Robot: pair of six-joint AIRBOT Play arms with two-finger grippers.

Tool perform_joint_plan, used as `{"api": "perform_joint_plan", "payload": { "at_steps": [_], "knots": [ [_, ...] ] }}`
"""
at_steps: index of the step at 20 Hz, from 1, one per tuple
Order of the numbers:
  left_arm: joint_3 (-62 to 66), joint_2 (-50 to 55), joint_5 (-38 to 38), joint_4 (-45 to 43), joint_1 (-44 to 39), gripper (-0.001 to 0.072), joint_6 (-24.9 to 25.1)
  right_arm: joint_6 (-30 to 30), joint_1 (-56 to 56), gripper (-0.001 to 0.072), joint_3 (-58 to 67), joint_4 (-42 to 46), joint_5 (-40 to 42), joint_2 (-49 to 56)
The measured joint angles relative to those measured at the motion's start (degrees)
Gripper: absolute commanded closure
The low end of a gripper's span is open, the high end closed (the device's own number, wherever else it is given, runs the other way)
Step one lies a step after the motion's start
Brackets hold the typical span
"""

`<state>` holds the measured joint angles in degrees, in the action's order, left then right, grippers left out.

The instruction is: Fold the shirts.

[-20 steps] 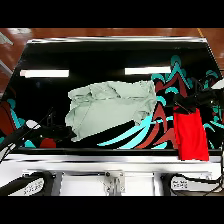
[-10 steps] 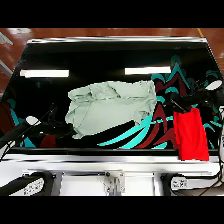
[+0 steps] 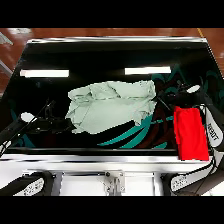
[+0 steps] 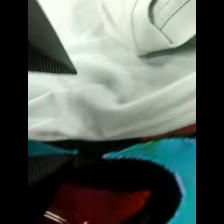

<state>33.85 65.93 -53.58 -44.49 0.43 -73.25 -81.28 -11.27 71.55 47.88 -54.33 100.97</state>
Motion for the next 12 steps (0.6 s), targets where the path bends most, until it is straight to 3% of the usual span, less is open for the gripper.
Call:
{"api": "perform_joint_plan", "payload": {
  "at_steps": [2, 7, 12],
  "knots": [
    [0.2, 0.0, 0.0, -0.1, 0.0, 0.0674, 0.0, -0.1, 1.2, 0.0649, 0.0, -0.6, 2.9, 0.7],
    [3.4, -0.3, -0.5, -1.1, 2.5, 0.0675, 0.9, 1.3, 1.7, 0.0648, 0.1, -1.0, 5.2, -1.2],
    [17.9, -5.3, -4.3, -6.3, 7.7, 0.0675, 1.6, 9.9, -0.2, 0.0648, 0.9, -0.7, 2.6, -15.8]
  ]
}}
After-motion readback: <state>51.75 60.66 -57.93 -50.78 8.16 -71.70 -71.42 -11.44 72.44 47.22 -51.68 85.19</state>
